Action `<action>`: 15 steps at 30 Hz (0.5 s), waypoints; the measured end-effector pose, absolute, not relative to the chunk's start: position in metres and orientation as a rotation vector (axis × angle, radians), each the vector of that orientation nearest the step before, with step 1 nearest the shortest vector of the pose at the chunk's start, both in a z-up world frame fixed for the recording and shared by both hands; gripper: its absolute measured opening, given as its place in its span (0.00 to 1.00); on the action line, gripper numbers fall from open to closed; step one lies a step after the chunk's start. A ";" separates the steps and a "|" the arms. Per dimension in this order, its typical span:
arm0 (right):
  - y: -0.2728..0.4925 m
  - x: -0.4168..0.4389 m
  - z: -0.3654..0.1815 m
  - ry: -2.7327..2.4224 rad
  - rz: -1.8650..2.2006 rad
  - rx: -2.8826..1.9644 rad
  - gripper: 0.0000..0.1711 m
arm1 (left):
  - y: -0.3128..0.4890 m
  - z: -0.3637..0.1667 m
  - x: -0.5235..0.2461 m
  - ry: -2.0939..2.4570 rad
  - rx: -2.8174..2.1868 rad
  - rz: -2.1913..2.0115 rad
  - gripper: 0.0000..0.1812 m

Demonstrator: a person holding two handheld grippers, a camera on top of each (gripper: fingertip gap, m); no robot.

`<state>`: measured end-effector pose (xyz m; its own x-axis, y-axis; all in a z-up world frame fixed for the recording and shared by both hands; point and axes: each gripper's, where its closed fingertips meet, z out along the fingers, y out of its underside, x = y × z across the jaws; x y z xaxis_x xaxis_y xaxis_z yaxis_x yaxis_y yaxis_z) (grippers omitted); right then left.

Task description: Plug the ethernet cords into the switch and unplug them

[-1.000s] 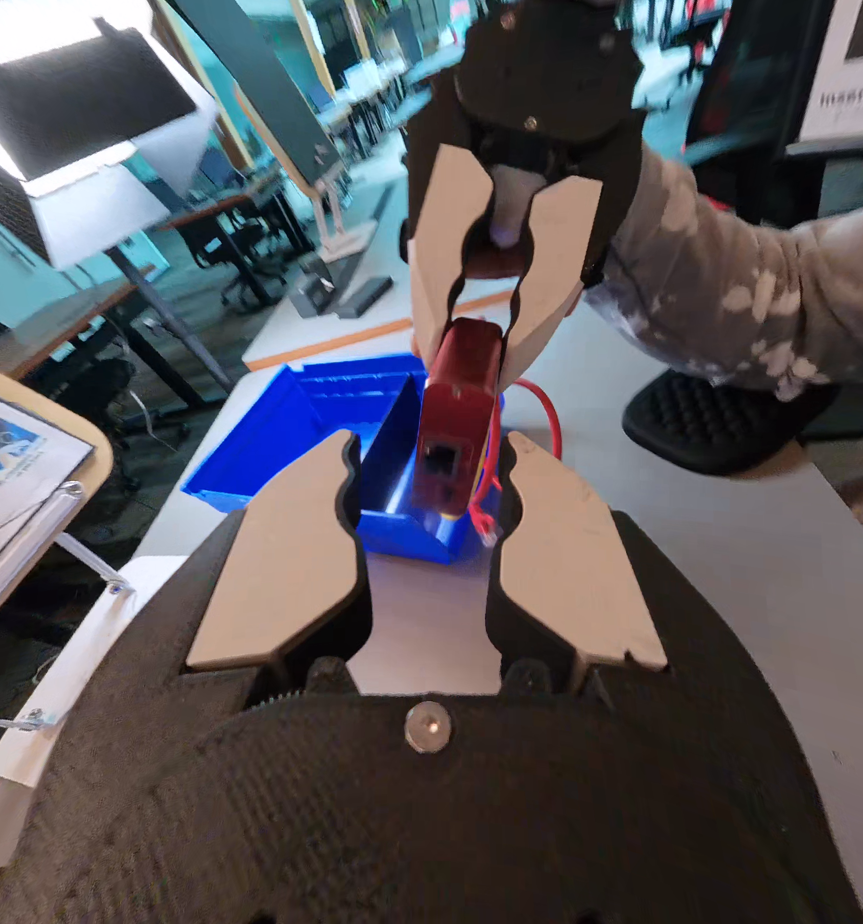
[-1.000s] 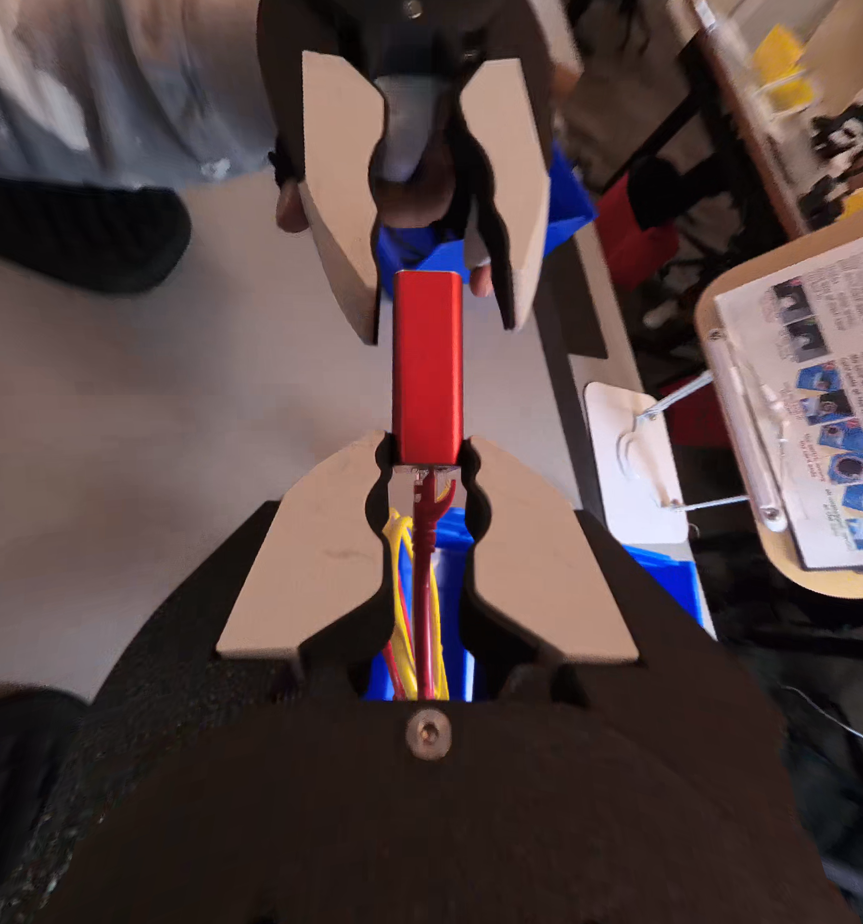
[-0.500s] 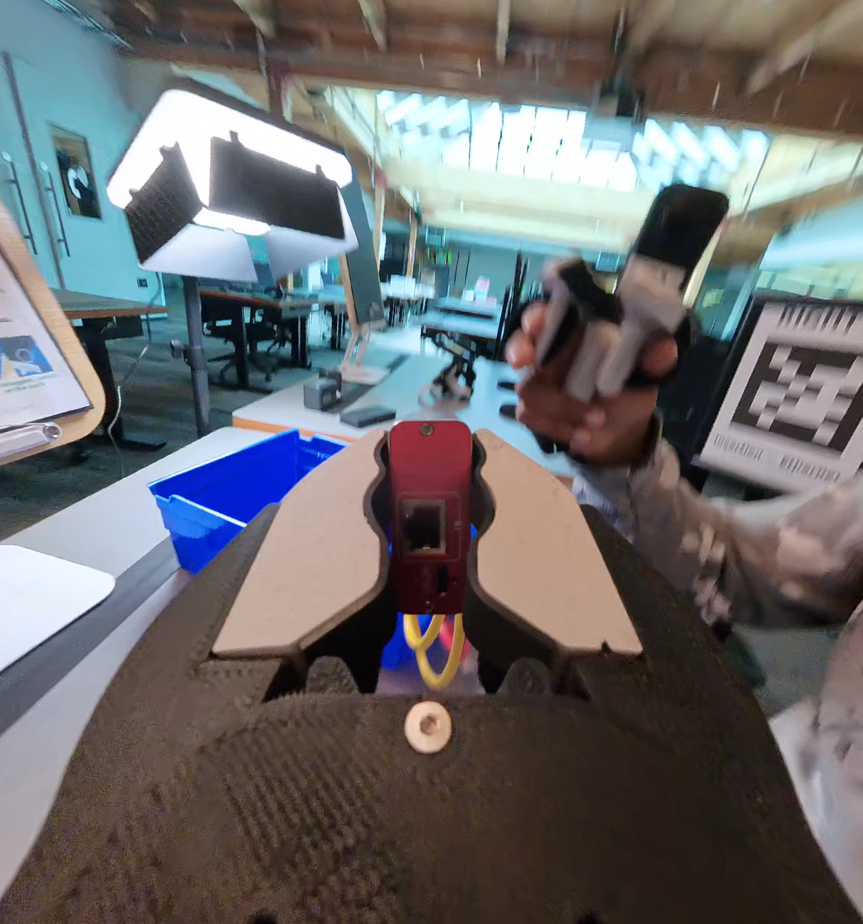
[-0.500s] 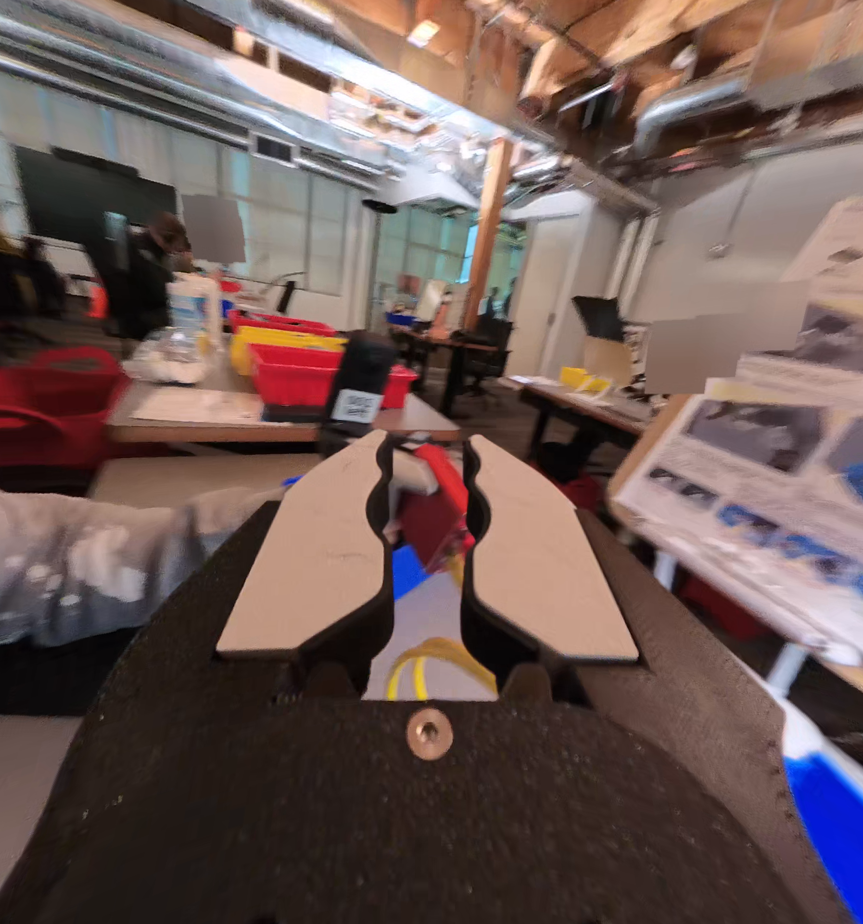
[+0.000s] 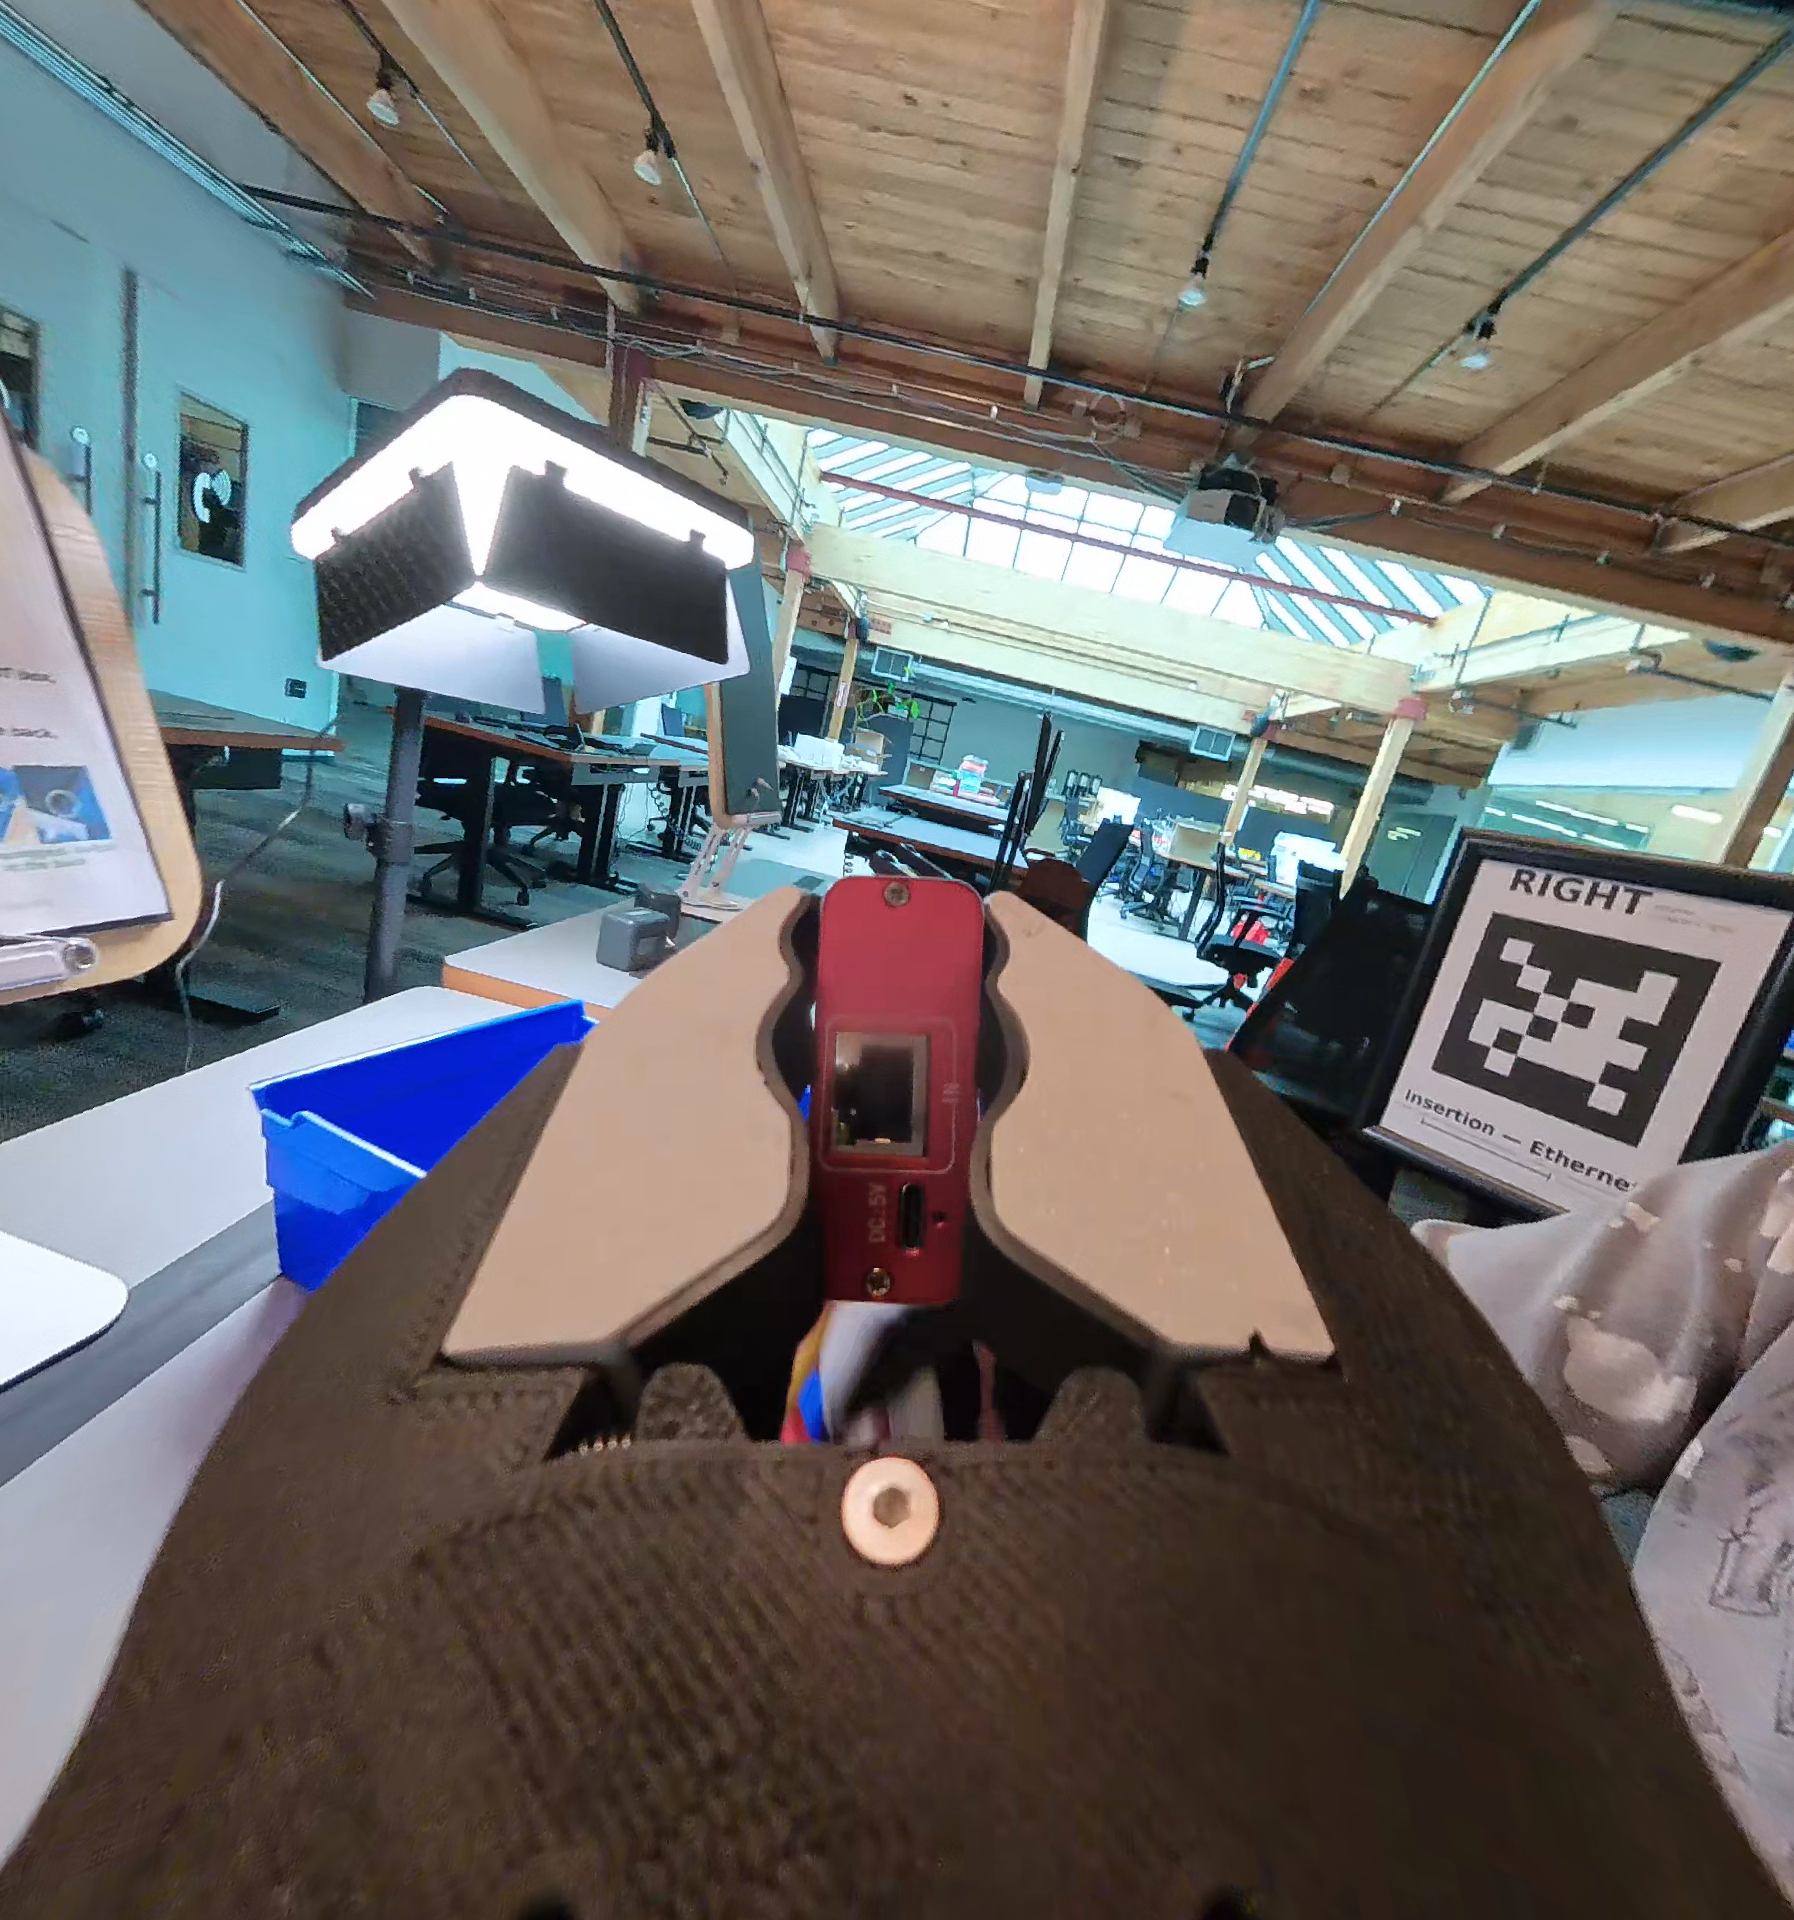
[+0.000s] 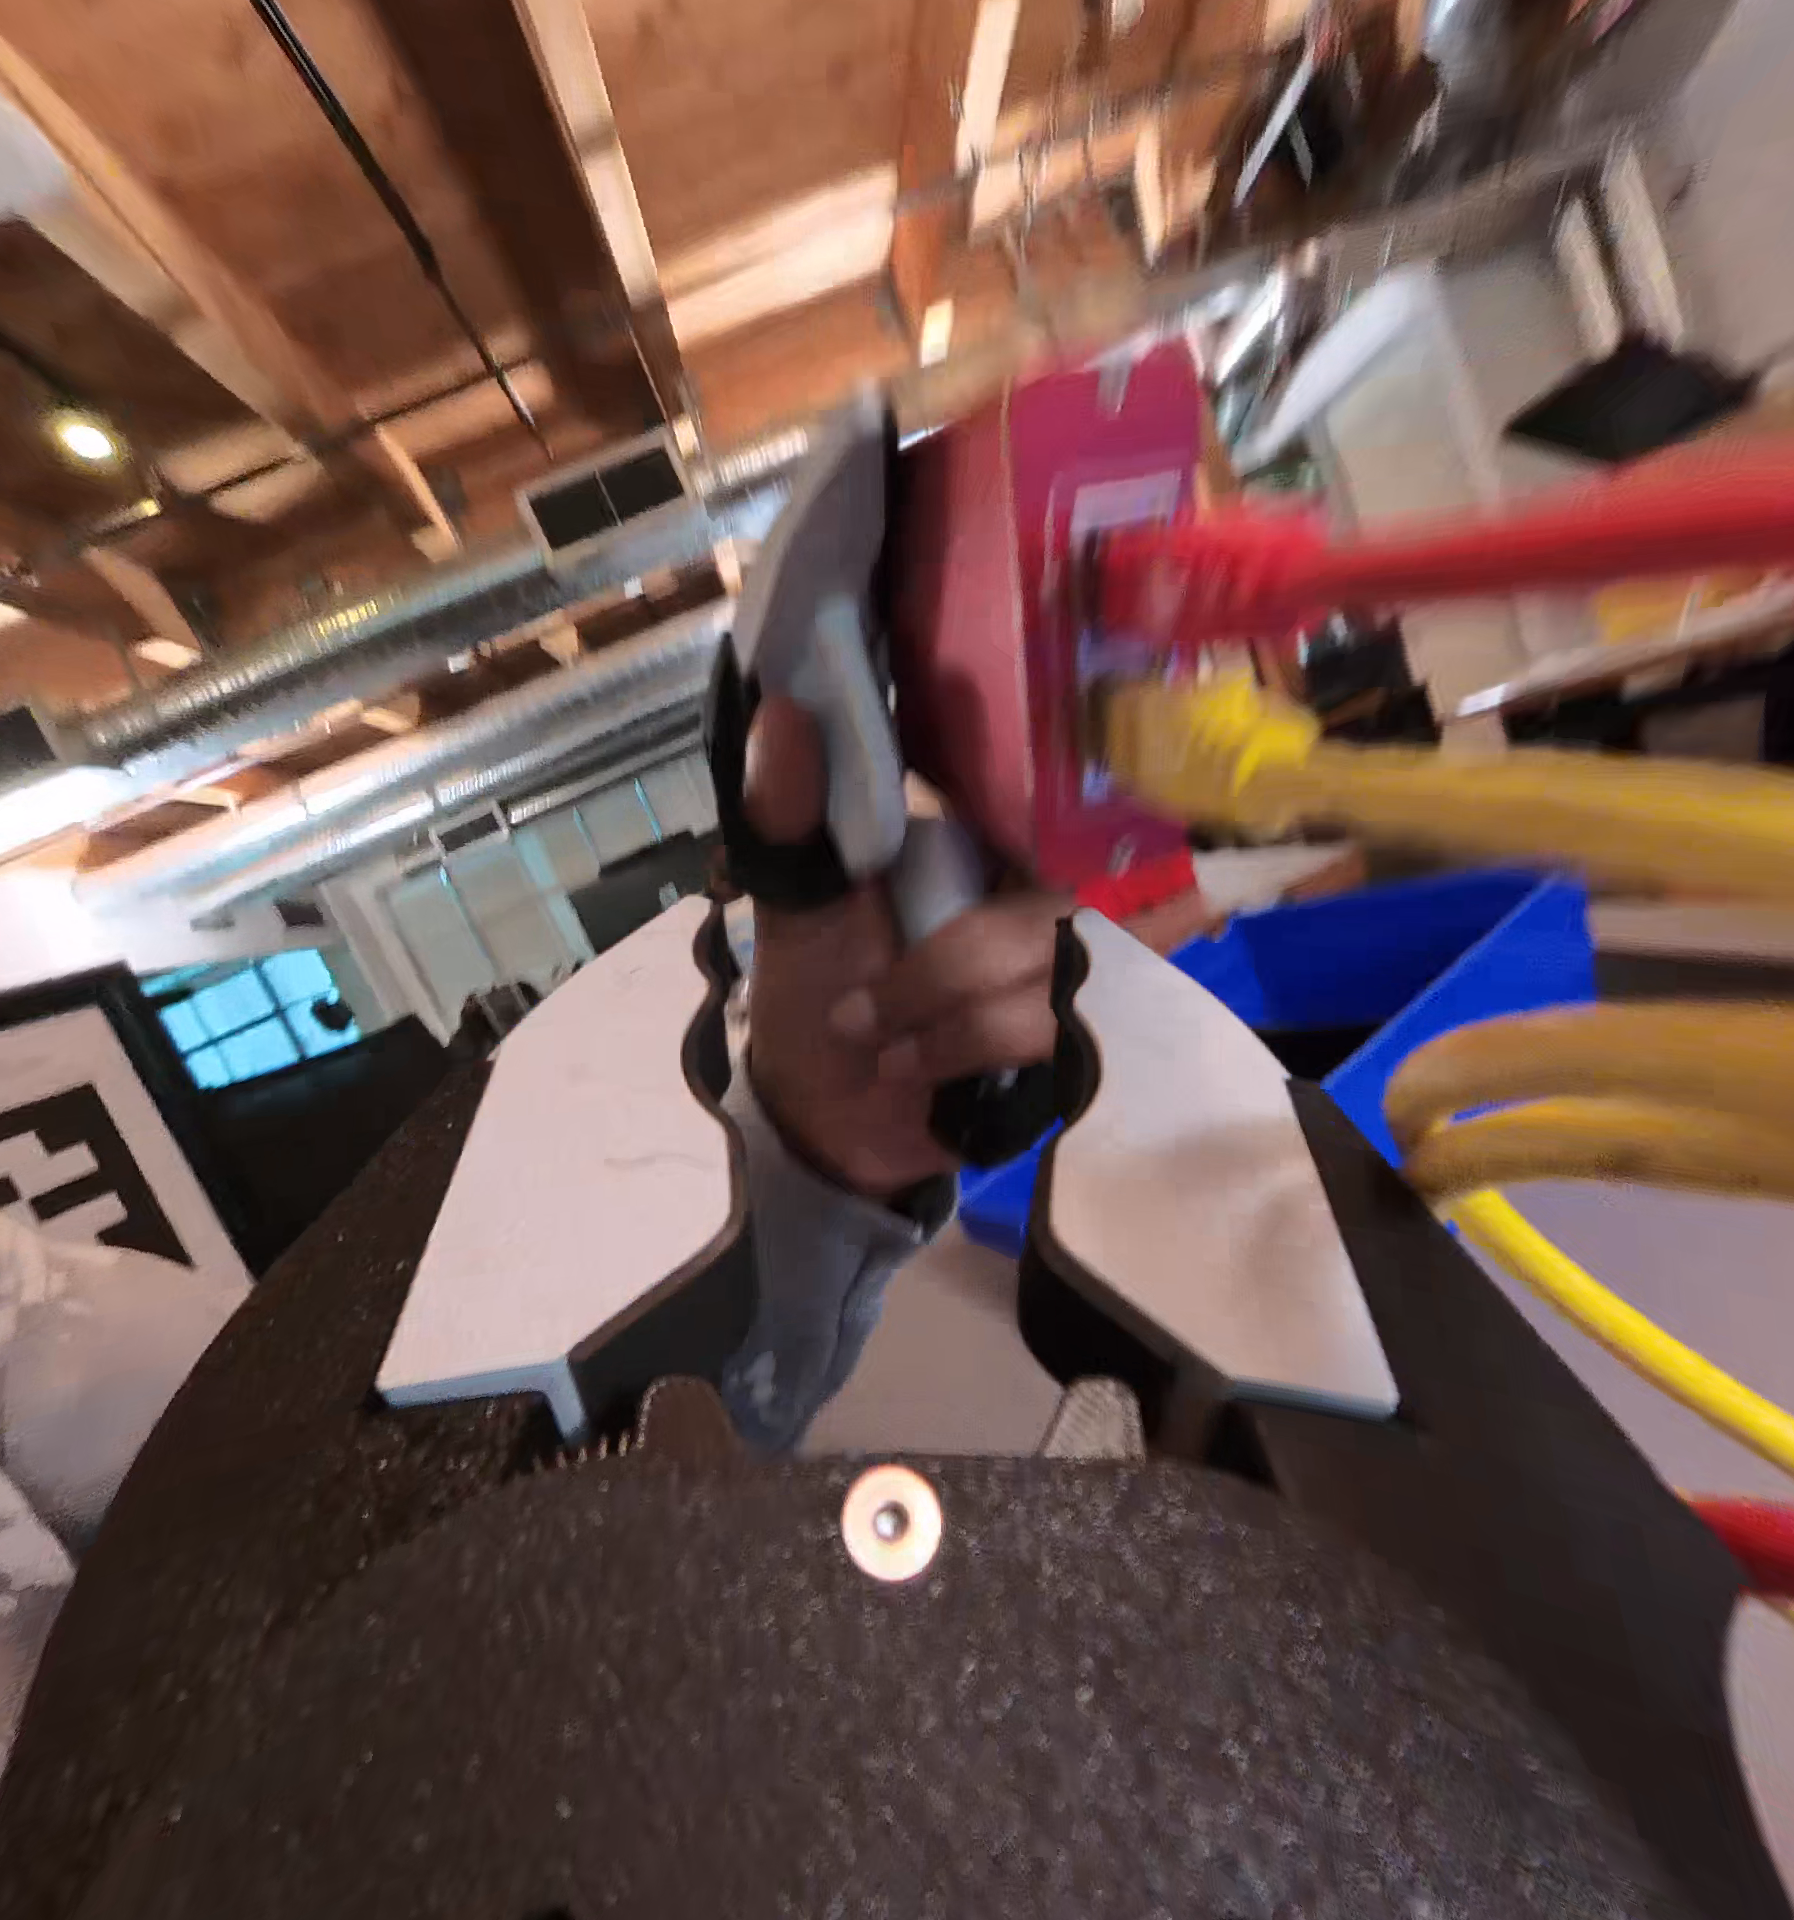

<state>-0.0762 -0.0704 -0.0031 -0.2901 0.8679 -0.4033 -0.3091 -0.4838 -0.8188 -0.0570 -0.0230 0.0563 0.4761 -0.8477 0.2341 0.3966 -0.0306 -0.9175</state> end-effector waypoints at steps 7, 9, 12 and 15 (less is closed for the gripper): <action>-0.055 -0.047 0.031 -0.713 1.853 -0.998 0.33 | -0.043 0.073 -0.030 0.517 -1.239 -1.070 0.16; -0.052 -0.040 0.039 -0.714 1.845 -0.972 0.32 | -0.045 0.073 -0.026 0.516 -1.259 -1.087 0.15; -0.043 -0.029 0.047 -0.724 1.767 -0.951 0.25 | -0.043 0.065 -0.019 0.522 -1.307 -1.128 0.15; -0.036 -0.025 0.045 -0.836 1.698 -0.989 0.21 | -0.037 0.053 -0.015 0.539 -1.380 -1.127 0.15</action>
<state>-0.0254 -0.0358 0.0448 -0.2061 0.9499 -0.2349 -0.3931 -0.3002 -0.8691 -0.0155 -0.0373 0.0531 0.4204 -0.8562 0.3003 0.3036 -0.1791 -0.9358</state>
